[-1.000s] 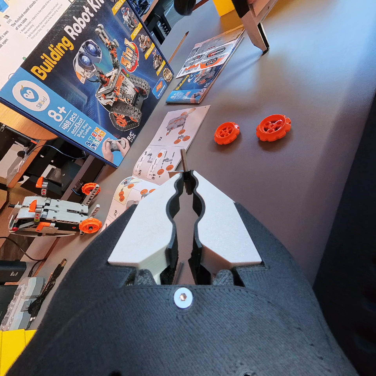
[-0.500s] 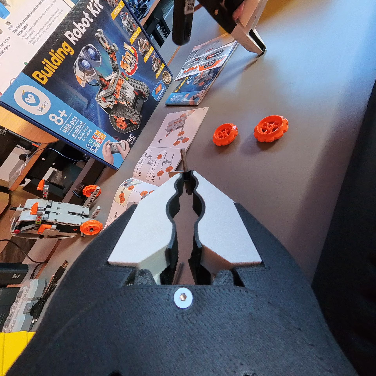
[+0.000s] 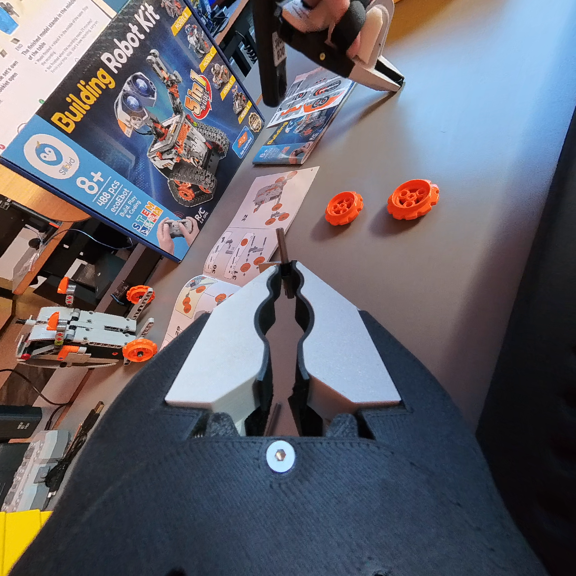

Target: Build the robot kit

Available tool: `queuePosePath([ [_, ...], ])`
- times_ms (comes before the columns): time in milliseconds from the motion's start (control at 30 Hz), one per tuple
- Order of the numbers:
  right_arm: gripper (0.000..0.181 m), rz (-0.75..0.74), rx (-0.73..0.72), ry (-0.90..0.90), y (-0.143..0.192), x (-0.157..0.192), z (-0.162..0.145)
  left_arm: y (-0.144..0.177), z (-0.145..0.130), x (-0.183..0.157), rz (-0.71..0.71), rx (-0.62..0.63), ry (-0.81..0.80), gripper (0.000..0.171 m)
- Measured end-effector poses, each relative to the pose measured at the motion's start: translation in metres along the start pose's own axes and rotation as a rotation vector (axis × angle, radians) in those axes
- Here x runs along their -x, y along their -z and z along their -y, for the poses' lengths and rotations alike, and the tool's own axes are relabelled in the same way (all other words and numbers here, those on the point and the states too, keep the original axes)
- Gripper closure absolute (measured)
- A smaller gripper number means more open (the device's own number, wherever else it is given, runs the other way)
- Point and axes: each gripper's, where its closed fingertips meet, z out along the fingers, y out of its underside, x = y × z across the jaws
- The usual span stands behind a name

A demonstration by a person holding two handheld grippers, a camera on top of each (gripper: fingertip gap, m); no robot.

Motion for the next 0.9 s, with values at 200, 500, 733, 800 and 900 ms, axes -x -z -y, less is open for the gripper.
queuePosePath([
  [200, 0.174, -0.077, 0.055, 0.007, -0.001, 0.000, -0.001, 0.000, 0.001, 0.000, 0.001, -0.003, -0.003, 0.169],
  [500, 0.175, -0.140, 0.174, 0.038, -0.001, 0.000, -0.001, 0.001, 0.001, 0.000, 0.005, -0.005, -0.004, 0.169],
  [733, 0.177, -0.182, 0.265, 0.108, -0.008, 0.003, -0.012, 0.001, 0.001, 0.001, 0.008, -0.007, -0.001, 0.169],
  [800, 0.177, -0.177, 0.278, 0.175, -0.005, 0.011, -0.022, 0.002, 0.002, 0.002, 0.012, -0.010, -0.001, 0.169],
  [900, 0.176, -0.130, -0.005, 0.396, 0.018, 0.036, -0.014, 0.004, 0.005, 0.005, 0.020, -0.030, 0.011, 0.169],
])
